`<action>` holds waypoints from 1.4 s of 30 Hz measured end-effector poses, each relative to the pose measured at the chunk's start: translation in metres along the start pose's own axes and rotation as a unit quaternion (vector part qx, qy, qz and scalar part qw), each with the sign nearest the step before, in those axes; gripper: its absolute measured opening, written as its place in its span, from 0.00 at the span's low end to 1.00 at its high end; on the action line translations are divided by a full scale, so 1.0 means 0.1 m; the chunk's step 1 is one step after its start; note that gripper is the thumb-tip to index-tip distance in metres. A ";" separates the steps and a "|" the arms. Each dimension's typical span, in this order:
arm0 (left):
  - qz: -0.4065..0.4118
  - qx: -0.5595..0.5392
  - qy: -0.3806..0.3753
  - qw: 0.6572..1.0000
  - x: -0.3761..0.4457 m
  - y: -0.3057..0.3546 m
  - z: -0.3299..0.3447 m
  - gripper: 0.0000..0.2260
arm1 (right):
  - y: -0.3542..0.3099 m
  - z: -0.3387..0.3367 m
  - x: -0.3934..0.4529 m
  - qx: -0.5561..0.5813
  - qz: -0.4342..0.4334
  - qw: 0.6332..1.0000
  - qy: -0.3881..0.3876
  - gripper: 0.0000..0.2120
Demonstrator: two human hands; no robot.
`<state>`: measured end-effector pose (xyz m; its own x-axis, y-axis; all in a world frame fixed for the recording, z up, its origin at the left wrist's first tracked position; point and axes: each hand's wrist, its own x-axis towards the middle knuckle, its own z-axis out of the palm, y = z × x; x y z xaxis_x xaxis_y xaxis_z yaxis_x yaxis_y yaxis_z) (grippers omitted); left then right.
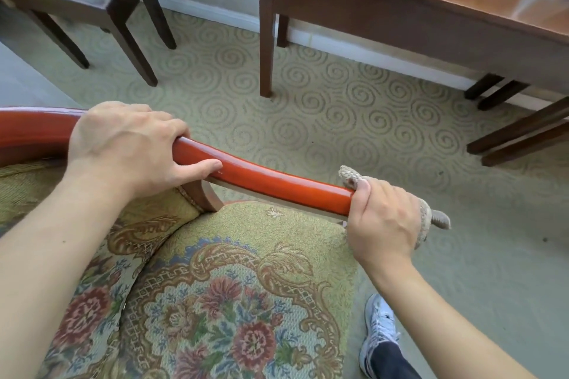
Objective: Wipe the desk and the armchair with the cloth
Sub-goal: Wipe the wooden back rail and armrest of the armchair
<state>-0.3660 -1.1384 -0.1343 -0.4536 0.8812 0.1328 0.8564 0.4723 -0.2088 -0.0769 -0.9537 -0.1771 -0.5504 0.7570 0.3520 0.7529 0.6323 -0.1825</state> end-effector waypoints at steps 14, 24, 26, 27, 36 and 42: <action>-0.066 -0.140 0.009 0.988 -0.01 -0.01 0.26 0.28 | -0.82 0.08 0.16 0.023 -0.111 0.981 -0.156 0.20; -0.022 -0.060 -0.036 0.997 -0.01 0.74 0.03 0.32 | 0.01 -0.08 0.09 0.004 0.006 0.995 -0.097 0.21; -0.001 -0.083 -0.063 0.995 0.00 1.07 0.02 0.31 | -0.17 -0.04 0.14 -0.019 0.012 0.996 -0.090 0.20; 0.009 -0.095 -0.072 0.993 0.02 1.22 0.03 0.31 | -0.28 -0.01 0.17 -0.022 0.005 0.995 -0.102 0.19; 0.023 -0.139 -0.054 0.989 0.02 1.48 0.08 0.24 | -0.09 -0.06 0.16 -0.024 -0.117 0.977 -0.176 0.25; 0.013 -0.140 -0.066 0.988 0.02 1.50 0.04 0.24 | 0.64 -0.12 0.03 0.076 -0.007 0.988 -0.134 0.18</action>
<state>-0.2396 -1.0653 -0.1690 -0.4431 0.8965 -0.0003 0.8943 0.4421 0.0691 -0.0257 -0.9126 -0.1765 -0.6514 0.7516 0.1041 0.6931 0.6452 -0.3215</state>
